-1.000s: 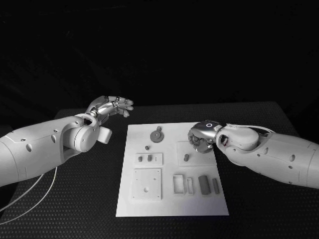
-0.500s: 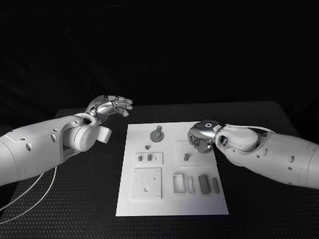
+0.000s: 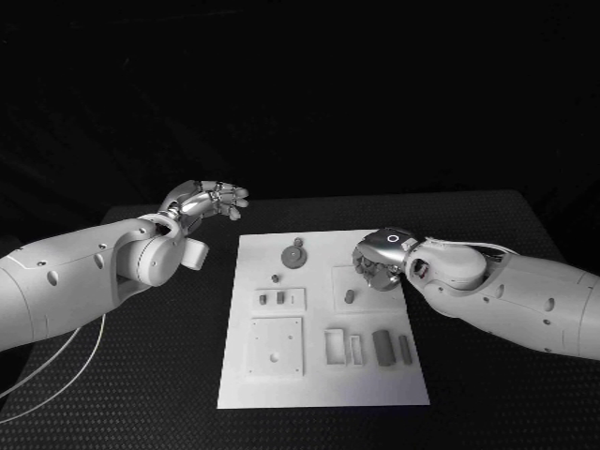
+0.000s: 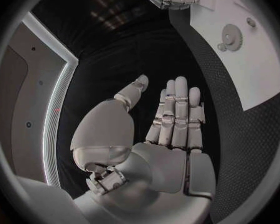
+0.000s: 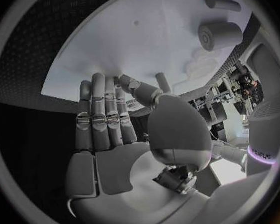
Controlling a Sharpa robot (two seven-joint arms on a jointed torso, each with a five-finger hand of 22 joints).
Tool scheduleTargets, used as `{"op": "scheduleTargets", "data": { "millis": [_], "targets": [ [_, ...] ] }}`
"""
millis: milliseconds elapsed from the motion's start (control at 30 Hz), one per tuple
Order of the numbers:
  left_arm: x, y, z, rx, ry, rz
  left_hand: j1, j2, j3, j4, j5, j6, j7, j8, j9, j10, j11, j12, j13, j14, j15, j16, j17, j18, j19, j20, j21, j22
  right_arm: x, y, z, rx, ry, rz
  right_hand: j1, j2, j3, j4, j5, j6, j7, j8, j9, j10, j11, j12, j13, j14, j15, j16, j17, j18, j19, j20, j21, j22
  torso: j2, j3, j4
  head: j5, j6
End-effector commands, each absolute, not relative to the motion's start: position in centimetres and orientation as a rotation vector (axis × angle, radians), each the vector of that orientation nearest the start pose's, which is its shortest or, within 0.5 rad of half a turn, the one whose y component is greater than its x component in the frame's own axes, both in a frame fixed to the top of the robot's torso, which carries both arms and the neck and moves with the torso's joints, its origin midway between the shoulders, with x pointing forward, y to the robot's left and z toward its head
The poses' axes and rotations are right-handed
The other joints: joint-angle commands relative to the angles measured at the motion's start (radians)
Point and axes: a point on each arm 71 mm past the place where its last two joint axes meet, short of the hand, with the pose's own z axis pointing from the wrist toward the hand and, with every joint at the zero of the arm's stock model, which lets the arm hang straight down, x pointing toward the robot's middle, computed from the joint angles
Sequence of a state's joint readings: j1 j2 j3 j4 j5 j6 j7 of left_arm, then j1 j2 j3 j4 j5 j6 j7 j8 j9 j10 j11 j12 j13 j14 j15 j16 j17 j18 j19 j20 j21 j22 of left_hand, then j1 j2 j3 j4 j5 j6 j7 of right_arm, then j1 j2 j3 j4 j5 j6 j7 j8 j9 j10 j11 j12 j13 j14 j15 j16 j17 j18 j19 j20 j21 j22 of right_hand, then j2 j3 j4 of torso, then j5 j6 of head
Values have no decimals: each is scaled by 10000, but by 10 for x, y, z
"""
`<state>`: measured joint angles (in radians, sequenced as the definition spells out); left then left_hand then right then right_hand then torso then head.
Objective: Assemble the parts on the task board
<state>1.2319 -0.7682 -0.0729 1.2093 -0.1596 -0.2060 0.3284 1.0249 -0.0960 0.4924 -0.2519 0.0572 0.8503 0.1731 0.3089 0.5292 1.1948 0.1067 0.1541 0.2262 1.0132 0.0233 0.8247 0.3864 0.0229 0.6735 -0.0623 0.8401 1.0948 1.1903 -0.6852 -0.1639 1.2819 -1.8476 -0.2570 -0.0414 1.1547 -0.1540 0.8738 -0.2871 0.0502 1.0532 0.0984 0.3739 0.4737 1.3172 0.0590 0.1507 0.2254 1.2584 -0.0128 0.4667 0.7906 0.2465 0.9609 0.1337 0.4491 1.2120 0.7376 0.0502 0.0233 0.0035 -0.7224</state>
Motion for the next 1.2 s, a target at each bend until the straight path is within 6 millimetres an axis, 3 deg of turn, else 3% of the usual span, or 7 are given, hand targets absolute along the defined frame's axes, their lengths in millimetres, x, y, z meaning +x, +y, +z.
{"op": "scheduleTargets", "data": {
  "millis": [33, 867, 1200],
  "targets": [
    [542, 264, -192, -9903, 14735, -13337, -43, 52, 2, -65, 14, -86, -1, 63, -18, -91, -1, -46, -17, 51, -11, -66, 13, 97, 82, -134, -65, 10, 495, -179, -256, -6648, 17086, 4230, 48, -63, 75, -9, 12, 55, -9, 68, 14, 78, -5, 56, 21, 60, -38, 67, 20, 153, 66, -14, 62, 15, 1, -9, 9, -4, 17],
    [545, 270, -193, -10017, 14657, -13159, -54, 41, 0, -63, 14, -145, 19, 66, -46, -101, 2, -45, -22, 67, -14, -92, 42, 98, 95, -137, -79, 18, 500, -181, -230, -6119, 16991, 4706, 13, -75, 102, 1, 11, 70, -15, 68, 45, 100, -14, 50, 53, 77, -46, 69, 73, 153, 89, -23, 78, 34, 2, 0, 4, -27, 29],
    [546, 272, -193, -10077, 14620, -13109, -54, 39, 1, -64, 14, -160, 24, 69, -54, -105, 4, -45, -24, 69, -14, -101, 49, 98, 97, -138, -84, 20, 500, -187, -214, -5654, 16971, 5075, -10, -64, 105, 4, 17, 69, -14, 64, 55, 105, -15, 46, 64, 82, -48, 68, 91, 153, 95, -25, 83, 41, -1, -14, 9, 3, -2]
  ]
}}
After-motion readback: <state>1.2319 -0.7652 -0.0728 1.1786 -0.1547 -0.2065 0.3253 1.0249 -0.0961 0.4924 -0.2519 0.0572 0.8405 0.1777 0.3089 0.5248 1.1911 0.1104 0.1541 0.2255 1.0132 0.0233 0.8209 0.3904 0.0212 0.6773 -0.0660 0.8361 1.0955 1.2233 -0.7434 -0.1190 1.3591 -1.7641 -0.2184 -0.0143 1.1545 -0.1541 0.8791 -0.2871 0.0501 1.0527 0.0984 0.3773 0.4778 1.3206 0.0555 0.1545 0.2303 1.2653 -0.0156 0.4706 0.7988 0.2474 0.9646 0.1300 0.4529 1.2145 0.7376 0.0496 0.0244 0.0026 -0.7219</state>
